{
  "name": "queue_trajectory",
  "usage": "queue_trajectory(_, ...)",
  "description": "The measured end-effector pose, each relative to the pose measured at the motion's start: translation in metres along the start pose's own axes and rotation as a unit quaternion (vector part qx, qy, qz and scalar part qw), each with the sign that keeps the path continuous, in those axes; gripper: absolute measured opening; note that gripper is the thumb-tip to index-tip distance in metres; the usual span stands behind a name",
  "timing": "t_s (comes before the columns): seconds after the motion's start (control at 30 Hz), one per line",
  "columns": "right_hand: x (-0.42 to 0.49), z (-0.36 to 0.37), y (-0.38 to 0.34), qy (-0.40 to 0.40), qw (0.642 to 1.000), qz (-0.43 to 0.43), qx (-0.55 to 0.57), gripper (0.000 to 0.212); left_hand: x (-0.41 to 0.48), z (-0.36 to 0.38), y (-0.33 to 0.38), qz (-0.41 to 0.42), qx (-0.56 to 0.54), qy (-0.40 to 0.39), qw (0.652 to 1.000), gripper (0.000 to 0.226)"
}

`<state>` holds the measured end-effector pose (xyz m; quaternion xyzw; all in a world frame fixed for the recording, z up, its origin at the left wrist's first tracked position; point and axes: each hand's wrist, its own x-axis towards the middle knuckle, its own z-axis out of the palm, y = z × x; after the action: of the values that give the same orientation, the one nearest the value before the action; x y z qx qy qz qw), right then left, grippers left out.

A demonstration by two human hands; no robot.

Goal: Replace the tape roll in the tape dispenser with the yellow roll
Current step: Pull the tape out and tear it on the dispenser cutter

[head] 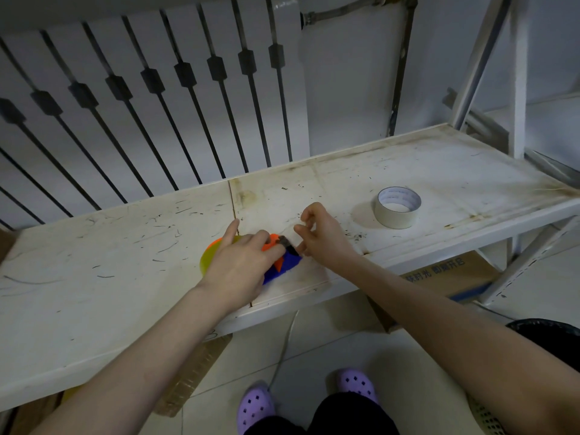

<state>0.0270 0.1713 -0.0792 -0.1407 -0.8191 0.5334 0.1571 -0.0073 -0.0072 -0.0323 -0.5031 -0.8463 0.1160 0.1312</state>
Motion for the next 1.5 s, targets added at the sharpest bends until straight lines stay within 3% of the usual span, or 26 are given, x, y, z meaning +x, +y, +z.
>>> queue_trajectory(0.13, 0.004, 0.003, 0.007, 0.013, 0.998, 0.013, -0.054, 0.013, 0.001, 0.002, -0.002, -0.017, -0.012, 0.015, 1.0, 0.043)
queue_trajectory(0.3, 0.002, 0.008, 0.006, 0.033, 0.999, 0.015, -0.027, 0.014, 0.008, -0.007, -0.002, -0.064, -0.115, -0.039, 0.991, 0.034)
queue_trajectory(0.53, 0.015, 0.021, 0.002, 0.082, 0.994, -0.008, -0.068, 0.015, 0.013, -0.012, 0.001, -0.056, -0.083, -0.057, 0.993, 0.038)
queue_trajectory(0.73, 0.021, 0.028, 0.008, 0.056, 0.994, 0.023, -0.09, 0.018, 0.016, -0.012, 0.003, -0.019, -0.046, -0.071, 0.996, 0.047)
queue_trajectory(0.93, 0.015, 0.015, 0.012, 0.046, 0.992, -0.007, -0.121, 0.018, 0.018, -0.015, 0.004, -0.02, -0.028, -0.088, 0.996, 0.049)
queue_trajectory(1.27, 0.024, -0.006, 0.006, -0.021, 0.985, -0.04, -0.168, 0.016, 0.015, -0.008, 0.001, -0.017, -0.042, -0.098, 0.994, 0.053)
queue_trajectory(1.5, 0.016, -0.009, 0.013, -0.052, 0.985, 0.003, -0.164, 0.021, 0.014, -0.008, -0.004, 0.007, -0.074, -0.102, 0.992, 0.05)
